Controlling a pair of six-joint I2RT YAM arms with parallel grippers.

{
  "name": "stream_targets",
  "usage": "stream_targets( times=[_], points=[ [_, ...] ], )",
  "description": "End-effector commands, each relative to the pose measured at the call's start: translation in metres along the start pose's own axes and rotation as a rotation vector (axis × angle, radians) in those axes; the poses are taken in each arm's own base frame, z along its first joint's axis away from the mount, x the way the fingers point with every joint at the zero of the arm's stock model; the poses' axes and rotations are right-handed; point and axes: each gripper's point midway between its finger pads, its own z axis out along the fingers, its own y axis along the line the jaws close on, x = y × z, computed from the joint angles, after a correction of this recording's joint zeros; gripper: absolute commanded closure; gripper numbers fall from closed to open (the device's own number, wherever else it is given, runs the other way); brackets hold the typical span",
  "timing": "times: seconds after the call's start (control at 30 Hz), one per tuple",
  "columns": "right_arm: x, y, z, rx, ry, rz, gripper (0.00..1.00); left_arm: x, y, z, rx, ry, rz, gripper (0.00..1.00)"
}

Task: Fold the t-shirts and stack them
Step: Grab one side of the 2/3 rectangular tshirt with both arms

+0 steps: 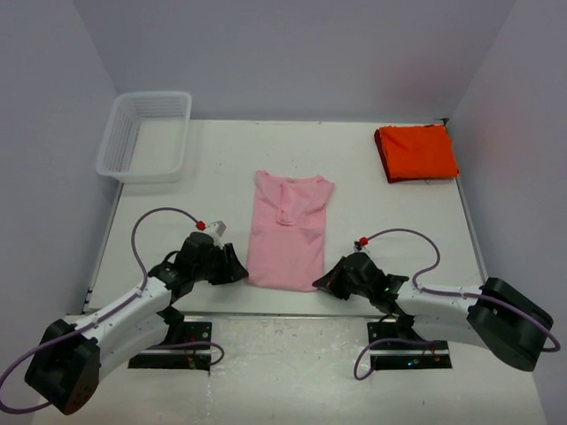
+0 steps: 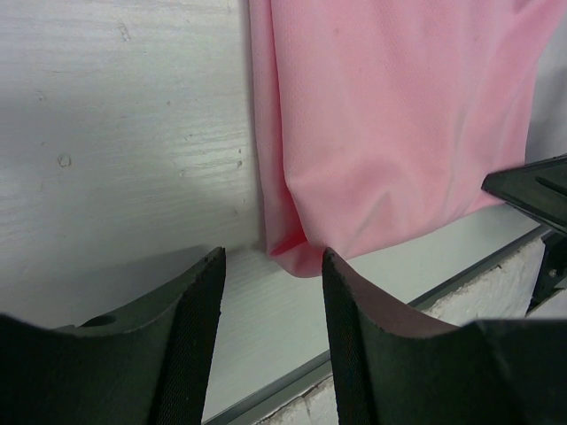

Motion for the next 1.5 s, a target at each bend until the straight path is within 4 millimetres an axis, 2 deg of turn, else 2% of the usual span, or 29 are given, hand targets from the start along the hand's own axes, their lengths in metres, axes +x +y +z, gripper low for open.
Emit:
stream_targets(
  times=[0.0, 0.2, 0.33, 0.43, 0.53, 0.57, 0.6, 0.63, 0.73, 0.83, 1.0, 1.23, 1.33, 1.47],
  points=[
    [0.000, -0.077, -0.003, 0.279, -0.024, -0.060, 1.00, -0.006, 0.005, -0.004, -0.043, -0.036, 0.003, 0.50],
    [0.003, -0.080, -0.003, 0.303, -0.012, -0.073, 1.00, -0.015, -0.010, -0.010, -0.001, -0.052, 0.015, 0.40],
    [0.003, -0.075, -0.002, 0.295, -0.009, -0.085, 1.00, -0.013, -0.021, -0.007, 0.054, -0.031, 0.016, 0.39],
    [0.003, -0.074, -0.002, 0.289, -0.011, -0.086, 1.00, -0.009, -0.020, -0.005, 0.061, -0.019, 0.006, 0.41],
    [0.003, -0.081, -0.006, 0.312, -0.009, -0.085, 1.00, -0.011, -0.016, -0.009, 0.035, -0.043, -0.007, 0.47],
    [0.003, -0.079, -0.006, 0.302, -0.013, -0.083, 1.00, -0.013, -0.016, -0.011, 0.031, -0.057, -0.013, 0.59],
    [0.003, -0.080, -0.007, 0.304, -0.016, -0.082, 1.00, -0.014, -0.008, -0.014, -0.016, -0.072, -0.037, 0.67],
    [0.002, -0.080, -0.007, 0.304, -0.017, -0.082, 1.00, -0.024, -0.013, -0.022, -0.013, -0.111, -0.038, 0.74],
    [0.002, -0.078, -0.007, 0.294, -0.016, -0.087, 1.00, -0.031, -0.005, -0.032, -0.087, -0.144, -0.053, 0.76],
    [0.003, -0.076, -0.006, 0.289, -0.011, -0.091, 1.00, -0.032, -0.011, -0.032, -0.066, -0.135, -0.054, 0.73],
    [0.005, -0.078, -0.006, 0.296, -0.001, -0.091, 1.00, -0.019, -0.016, -0.021, -0.014, -0.073, -0.054, 0.65],
    [0.004, -0.079, -0.008, 0.290, -0.013, -0.087, 1.00, -0.007, -0.022, -0.010, 0.029, 0.005, -0.031, 0.43],
    [0.004, -0.079, -0.008, 0.291, -0.009, -0.087, 1.00, -0.009, -0.028, -0.008, 0.059, 0.004, -0.031, 0.39],
    [0.004, -0.082, -0.009, 0.296, -0.013, -0.083, 1.00, -0.002, -0.023, -0.002, 0.037, 0.035, -0.031, 0.36]
  ],
)
